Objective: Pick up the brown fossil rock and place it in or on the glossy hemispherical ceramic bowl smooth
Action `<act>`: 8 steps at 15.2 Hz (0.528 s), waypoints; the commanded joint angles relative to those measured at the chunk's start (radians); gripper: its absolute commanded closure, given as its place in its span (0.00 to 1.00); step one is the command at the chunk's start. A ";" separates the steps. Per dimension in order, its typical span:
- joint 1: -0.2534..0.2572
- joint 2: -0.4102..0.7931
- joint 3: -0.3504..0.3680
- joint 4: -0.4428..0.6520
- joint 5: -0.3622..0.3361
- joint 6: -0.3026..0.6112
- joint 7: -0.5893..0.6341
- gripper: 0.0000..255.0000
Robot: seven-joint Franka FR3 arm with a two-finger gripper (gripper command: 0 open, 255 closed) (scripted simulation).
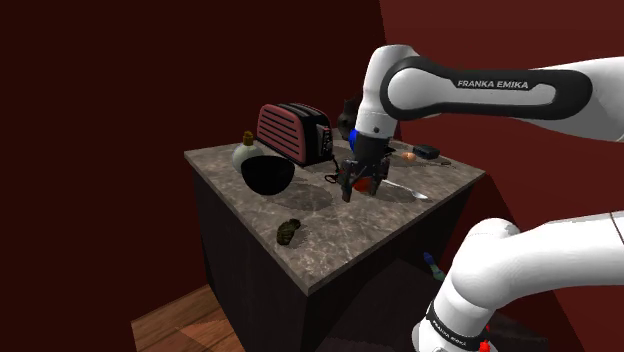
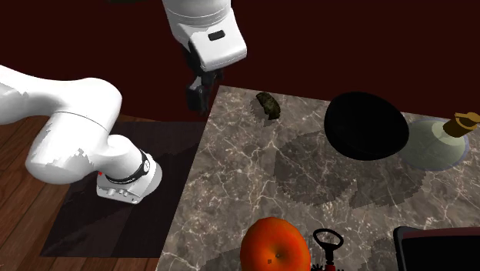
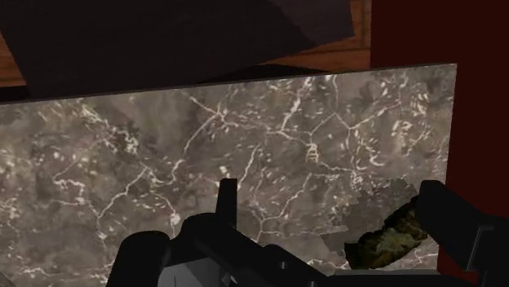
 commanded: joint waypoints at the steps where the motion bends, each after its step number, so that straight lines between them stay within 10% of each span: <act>1: -0.018 0.009 0.051 -0.026 0.060 0.068 0.128 0.00; 8: -0.094 0.142 0.251 -0.047 0.226 0.353 0.534 0.00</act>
